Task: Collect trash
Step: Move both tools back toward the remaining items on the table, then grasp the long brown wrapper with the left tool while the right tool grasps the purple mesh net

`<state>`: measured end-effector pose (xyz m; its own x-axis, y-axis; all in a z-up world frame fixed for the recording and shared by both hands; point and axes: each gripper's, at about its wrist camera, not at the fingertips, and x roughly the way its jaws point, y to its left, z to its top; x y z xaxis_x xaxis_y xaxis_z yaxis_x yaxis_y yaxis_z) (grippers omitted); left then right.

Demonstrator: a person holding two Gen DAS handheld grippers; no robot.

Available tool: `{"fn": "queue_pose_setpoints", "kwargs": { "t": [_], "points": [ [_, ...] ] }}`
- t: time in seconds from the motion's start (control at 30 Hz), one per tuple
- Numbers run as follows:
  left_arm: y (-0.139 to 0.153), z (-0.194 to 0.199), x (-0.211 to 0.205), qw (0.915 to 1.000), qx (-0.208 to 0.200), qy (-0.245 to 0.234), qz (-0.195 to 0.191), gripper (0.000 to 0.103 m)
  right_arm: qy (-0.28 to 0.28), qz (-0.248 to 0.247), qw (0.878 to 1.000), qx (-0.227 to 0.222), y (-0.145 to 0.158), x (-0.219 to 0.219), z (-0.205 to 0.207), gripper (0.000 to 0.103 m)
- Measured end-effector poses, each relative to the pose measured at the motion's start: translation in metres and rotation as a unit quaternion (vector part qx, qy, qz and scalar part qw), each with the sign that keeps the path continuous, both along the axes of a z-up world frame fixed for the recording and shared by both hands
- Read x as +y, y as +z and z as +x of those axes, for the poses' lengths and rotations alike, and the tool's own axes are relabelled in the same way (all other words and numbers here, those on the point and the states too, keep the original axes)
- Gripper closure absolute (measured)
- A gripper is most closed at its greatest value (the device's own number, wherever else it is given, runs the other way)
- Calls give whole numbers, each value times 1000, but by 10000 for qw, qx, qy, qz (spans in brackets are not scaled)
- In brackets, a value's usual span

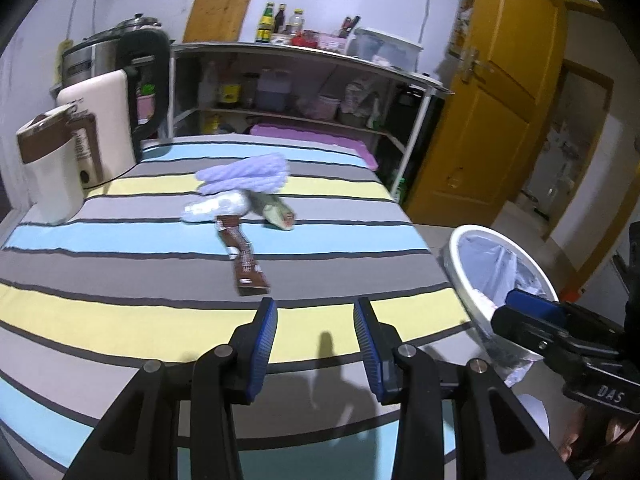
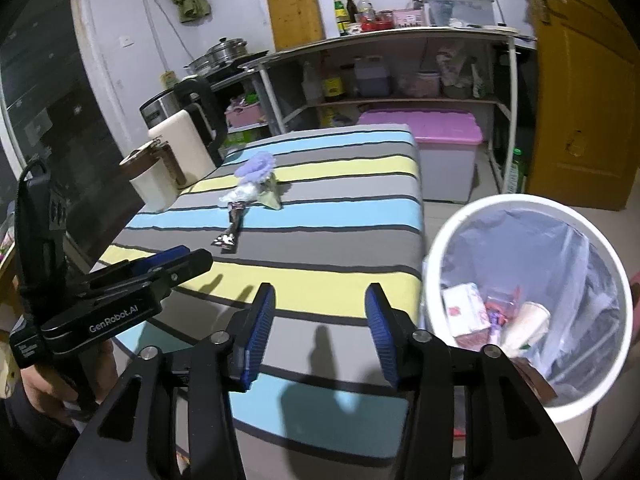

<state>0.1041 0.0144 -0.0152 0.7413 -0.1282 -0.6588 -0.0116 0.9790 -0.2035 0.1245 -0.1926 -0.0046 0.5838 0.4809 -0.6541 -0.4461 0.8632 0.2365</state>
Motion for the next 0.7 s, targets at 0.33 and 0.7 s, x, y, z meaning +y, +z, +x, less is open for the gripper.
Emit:
{"fn": "queue_pose_setpoints", "kwargs": {
  "t": [0.33,0.7],
  "points": [
    [-5,19,24,9996,106,243,-23,63,170,-27,9998,-50,3,17,18,46],
    [-28,57,46,9976,432,507,-185,63,332,-94,9994,90,-1,38,45,46]
  ]
}}
